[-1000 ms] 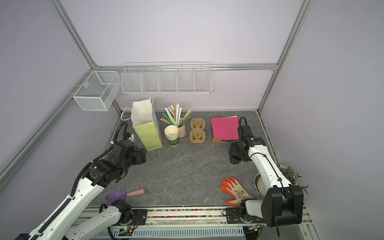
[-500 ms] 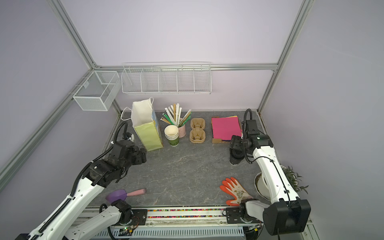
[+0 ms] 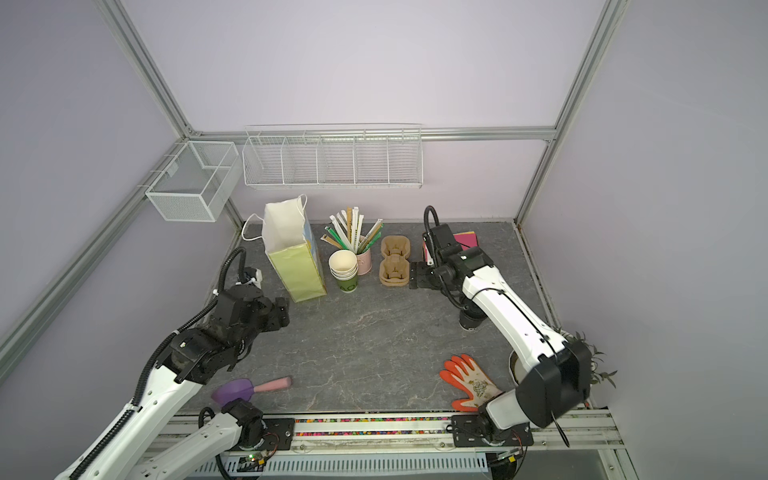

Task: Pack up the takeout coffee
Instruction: 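Move the right gripper to the tan pulp cup carrier and grasp it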

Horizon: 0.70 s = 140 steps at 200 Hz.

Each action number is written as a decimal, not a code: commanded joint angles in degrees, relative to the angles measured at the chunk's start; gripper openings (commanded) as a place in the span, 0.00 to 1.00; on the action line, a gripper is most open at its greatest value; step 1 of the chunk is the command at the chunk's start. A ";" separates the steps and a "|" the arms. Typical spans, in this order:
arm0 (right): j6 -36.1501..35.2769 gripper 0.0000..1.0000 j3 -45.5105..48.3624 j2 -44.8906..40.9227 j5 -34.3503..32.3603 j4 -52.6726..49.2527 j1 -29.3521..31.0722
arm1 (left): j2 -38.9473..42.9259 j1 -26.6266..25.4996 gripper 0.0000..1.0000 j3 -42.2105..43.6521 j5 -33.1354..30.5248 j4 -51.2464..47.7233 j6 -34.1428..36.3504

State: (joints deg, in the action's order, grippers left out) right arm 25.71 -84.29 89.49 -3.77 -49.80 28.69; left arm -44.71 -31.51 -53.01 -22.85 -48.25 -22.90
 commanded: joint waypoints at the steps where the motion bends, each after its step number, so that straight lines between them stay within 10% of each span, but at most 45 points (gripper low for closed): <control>1: 2.04 0.83 -4.80 6.83 0.19 3.97 0.75 | 2.75 0.21 0.82 0.84 -3.12 0.86 -0.13; 140: -2.40 0.70 -34.01 39.98 -9.07 1.24 1.45 | 8.67 0.15 0.82 3.18 -7.56 4.21 0.30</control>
State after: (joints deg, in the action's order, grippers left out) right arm 25.06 -116.14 127.00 -10.55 -46.48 29.78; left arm -35.97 -31.51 -50.37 -29.36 -44.49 -22.90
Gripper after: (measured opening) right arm 0.701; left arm 0.823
